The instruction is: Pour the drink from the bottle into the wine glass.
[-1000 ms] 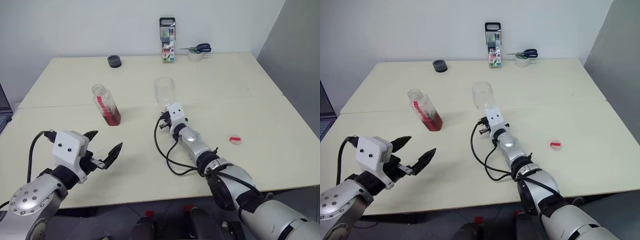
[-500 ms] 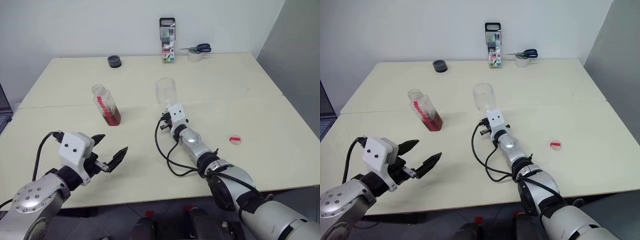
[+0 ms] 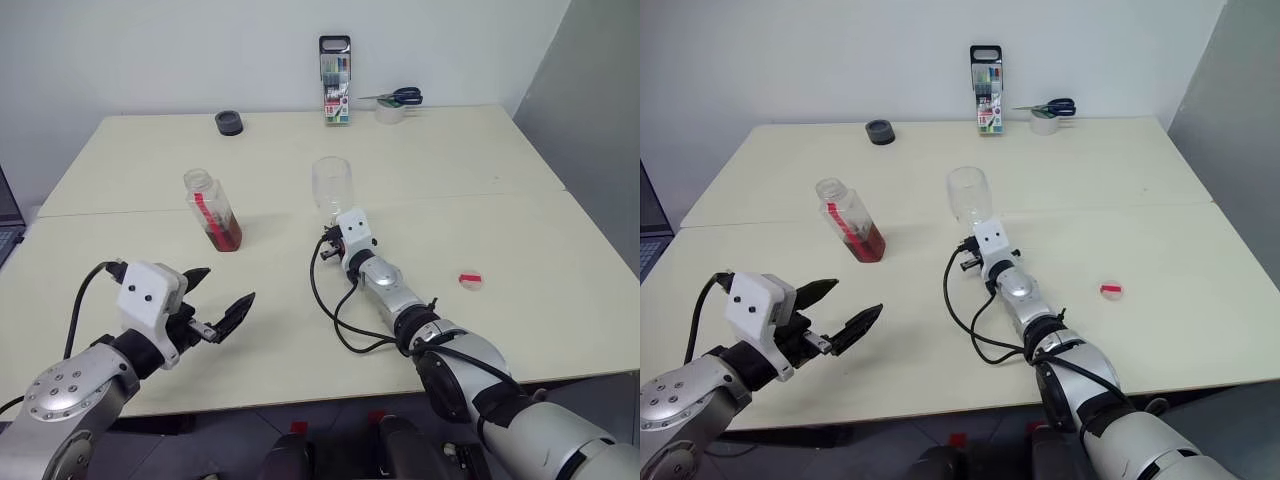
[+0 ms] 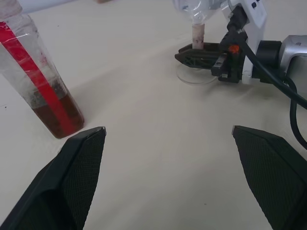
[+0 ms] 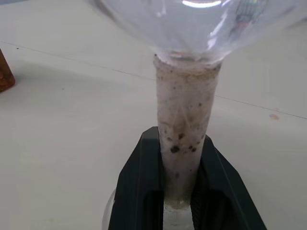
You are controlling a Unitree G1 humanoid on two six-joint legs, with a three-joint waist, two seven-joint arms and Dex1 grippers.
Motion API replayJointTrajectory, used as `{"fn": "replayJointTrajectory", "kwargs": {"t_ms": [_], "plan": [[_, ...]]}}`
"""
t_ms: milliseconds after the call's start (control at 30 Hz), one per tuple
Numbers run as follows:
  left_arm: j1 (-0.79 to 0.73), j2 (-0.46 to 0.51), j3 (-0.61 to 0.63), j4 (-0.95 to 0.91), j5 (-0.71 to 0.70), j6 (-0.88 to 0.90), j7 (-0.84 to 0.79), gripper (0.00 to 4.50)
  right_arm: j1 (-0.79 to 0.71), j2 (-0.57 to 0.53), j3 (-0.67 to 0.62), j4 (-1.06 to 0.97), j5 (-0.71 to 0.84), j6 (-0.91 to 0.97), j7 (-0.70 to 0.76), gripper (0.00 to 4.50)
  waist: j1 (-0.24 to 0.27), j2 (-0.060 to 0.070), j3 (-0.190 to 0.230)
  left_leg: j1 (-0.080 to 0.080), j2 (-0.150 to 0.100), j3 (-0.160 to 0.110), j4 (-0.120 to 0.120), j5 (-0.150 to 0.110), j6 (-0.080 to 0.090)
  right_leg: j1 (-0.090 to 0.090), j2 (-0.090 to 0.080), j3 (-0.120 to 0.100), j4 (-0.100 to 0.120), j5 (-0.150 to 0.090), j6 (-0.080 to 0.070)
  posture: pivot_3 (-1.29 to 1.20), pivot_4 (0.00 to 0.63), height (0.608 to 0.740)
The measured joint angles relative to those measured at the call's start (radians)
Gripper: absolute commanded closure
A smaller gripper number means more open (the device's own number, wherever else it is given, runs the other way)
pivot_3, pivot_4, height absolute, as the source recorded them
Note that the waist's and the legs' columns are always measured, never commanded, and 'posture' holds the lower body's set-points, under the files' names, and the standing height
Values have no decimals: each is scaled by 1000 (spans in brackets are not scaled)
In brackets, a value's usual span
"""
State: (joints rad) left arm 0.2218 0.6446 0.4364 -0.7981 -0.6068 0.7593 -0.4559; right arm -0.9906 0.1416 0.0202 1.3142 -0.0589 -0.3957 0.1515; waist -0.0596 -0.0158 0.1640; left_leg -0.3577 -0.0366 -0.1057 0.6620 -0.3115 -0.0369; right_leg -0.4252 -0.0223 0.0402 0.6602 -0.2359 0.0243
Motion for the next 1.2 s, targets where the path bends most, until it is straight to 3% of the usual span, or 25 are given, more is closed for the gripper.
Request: {"fn": "replayJointTrajectory", "kwargs": {"t_ms": [300,567,767,967,1100,1200], "plan": [[-14,3,-1,24,0,-3,-14,0,23,-3,0,0,0,0,0,33,0,0,0,0,0,0,0,0,0,0,0,0,0,0,0,0,150,740],[-33,10,-11,60,8,-9,-17,0,48,-7,-1,-20,3,-26,28,33,0,0,0,0,0,0,0,0,0,0,0,0,0,0,0,0,150,740],[-43,7,-24,70,25,-31,-12,0,163,-16,-10,-164,45,-49,136,33,2,0,0,1,0,-1,0,0,0,1,0,0,0,0,0,0,150,740],[-76,-32,-72,105,61,-55,17,0,464,-105,31,-646,89,91,269,33,17,0,-1,1,-1,-2,1,0,1,3,-2,-1,-2,0,0,0,150,740],[-81,-61,-80,128,83,-74,43,0,653,-274,48,-1064,139,330,368,33,28,1,0,1,-1,-1,1,-1,2,2,-3,-1,-1,0,1,0,150,740],[-87,-86,-81,146,102,-82,71,0,705,-443,65,-1343,207,464,499,33,26,1,1,1,0,-1,0,-1,2,3,-2,-1,-2,0,1,0,150,740]]}}
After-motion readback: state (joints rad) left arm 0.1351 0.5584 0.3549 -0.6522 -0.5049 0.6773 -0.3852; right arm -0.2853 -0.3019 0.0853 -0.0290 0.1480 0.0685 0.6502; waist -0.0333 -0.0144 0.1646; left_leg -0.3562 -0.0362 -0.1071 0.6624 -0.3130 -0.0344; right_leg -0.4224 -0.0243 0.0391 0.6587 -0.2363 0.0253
